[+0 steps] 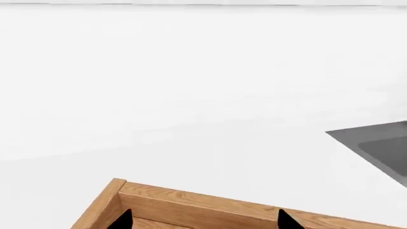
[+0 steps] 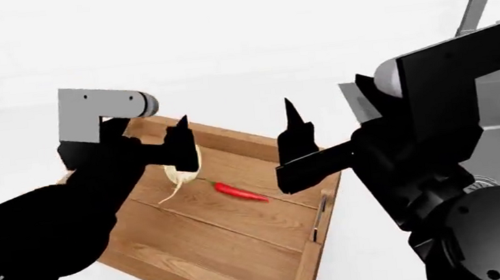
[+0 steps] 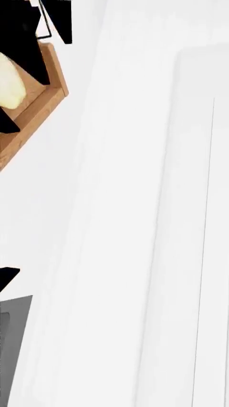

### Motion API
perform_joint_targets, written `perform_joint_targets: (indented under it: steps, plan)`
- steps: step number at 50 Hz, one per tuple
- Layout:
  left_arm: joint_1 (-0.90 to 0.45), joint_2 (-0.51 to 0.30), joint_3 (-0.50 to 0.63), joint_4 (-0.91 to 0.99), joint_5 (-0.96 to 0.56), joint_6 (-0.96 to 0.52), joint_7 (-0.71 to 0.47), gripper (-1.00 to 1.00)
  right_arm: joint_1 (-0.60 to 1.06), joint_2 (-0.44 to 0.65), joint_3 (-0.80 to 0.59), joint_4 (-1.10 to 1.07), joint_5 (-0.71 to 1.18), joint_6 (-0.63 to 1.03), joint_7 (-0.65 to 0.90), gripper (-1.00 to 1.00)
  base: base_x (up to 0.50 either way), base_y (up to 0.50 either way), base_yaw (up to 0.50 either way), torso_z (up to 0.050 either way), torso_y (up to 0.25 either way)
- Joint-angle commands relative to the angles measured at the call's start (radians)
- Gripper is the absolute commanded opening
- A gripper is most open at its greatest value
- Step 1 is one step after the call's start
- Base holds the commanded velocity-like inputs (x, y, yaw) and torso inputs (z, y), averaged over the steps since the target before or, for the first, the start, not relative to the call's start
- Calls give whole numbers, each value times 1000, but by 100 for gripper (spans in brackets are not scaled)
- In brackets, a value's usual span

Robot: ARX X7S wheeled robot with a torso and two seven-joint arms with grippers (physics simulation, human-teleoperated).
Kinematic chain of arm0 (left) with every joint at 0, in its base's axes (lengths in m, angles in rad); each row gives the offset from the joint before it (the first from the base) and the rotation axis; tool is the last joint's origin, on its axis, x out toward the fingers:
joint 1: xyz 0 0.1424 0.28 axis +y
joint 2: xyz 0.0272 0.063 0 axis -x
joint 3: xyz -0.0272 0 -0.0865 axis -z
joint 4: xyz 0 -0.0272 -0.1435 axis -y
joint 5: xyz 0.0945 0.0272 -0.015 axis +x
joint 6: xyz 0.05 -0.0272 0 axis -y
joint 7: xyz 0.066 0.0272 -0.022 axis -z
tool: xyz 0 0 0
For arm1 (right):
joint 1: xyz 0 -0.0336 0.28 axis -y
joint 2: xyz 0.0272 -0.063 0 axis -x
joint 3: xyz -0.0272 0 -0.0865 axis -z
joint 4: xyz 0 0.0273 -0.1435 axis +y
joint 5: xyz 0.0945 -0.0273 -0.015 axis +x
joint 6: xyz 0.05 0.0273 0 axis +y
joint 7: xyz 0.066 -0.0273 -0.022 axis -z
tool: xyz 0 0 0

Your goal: Pick up the fruits and vegetables and place them in the sink. Turn on the sink faucet to wash them. Then turn the sink off and put them in the tray.

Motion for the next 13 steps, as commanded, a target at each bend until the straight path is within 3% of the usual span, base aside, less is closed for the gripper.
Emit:
perform_joint_targets:
  steps: [1,13]
  plan:
    - [-74,-45,-130,160,-160,-15,-120,100,-24,34,6,-27,-28,-18,11,100,0,0,0,0,0]
    - [52,-119,-305,436,-257,96,-189,100,-102,113,-2,-159,-193,-42,123,100,0,0,0,0,0]
